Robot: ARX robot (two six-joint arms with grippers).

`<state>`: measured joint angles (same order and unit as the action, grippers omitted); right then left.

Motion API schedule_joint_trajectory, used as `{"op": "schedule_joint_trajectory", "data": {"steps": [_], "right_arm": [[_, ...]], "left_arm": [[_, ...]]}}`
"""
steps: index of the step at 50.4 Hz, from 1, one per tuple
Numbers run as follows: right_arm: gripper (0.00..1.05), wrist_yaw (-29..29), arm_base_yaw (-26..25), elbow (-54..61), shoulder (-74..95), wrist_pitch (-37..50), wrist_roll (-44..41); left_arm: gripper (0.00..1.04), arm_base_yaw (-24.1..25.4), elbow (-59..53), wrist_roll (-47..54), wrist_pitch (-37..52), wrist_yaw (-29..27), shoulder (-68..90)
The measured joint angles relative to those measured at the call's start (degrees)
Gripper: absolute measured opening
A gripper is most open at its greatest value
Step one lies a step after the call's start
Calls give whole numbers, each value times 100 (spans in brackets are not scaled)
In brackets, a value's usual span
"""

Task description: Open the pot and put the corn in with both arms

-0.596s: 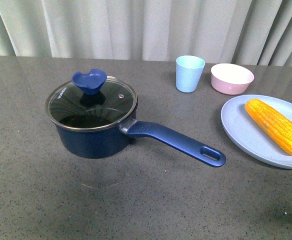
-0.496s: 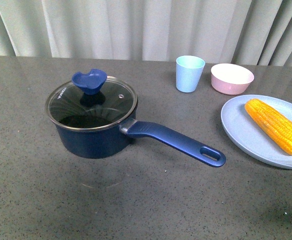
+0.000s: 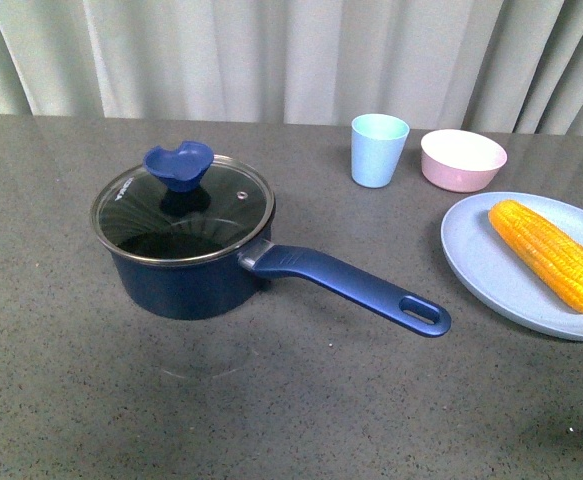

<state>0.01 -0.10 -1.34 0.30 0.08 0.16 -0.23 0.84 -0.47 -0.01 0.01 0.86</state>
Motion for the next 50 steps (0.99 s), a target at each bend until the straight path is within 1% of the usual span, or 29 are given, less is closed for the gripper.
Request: {"op": "schedule_joint_trajectory", "data": {"steps": [9,10,11,12,13,15,18,20,22,25,26,30,32,36,41,46,50], "right_arm": [[96,0,0,0,0,0,0],[96,0,0,0,0,0,0],[96,0,0,0,0,0,0],[96,2,0,0,0,0,0],[96,0,-2,0,0,0,2],[96,-7,0,0,0,0,2],[96,-2,0,0,0,0,2],[96,-2,0,0,0,0,2],[96,-2,0,0,2,0,2],[96,0,0,0,0,0,2],[96,0,0,0,0,0,2],[96,0,0,0,0,0,0],[96,0,0,0,0,0,2],[96,-2,0,0,0,0,2],[96,0,0,0,0,0,2],[96,0,0,0,0,0,2],[96,-2,0,0,0,0,2]], "left_arm": [[96,0,0,0,0,0,0],[96,37,13,-35,-42,140,33],[96,142,66,-155,-201,501,114],[96,205,101,-210,-291,697,166],[96,326,164,-297,-391,1054,319],[96,472,278,-529,-286,1657,796],[96,514,413,-695,142,2074,1460],[96,516,544,-758,592,2133,1985],[96,498,649,-789,940,2122,2385],[96,433,859,-879,1617,1963,3193],[96,422,894,-885,1725,1928,3324],[96,243,1123,-979,2417,1764,4201],[96,109,1255,-1019,2778,1683,4688],[96,-107,1467,-1036,3230,1499,5388],[96,-518,2048,-1086,3930,1198,6743],[96,-811,2645,-1088,4282,979,7777],[96,-1027,3161,-1049,4301,824,8524]]}}
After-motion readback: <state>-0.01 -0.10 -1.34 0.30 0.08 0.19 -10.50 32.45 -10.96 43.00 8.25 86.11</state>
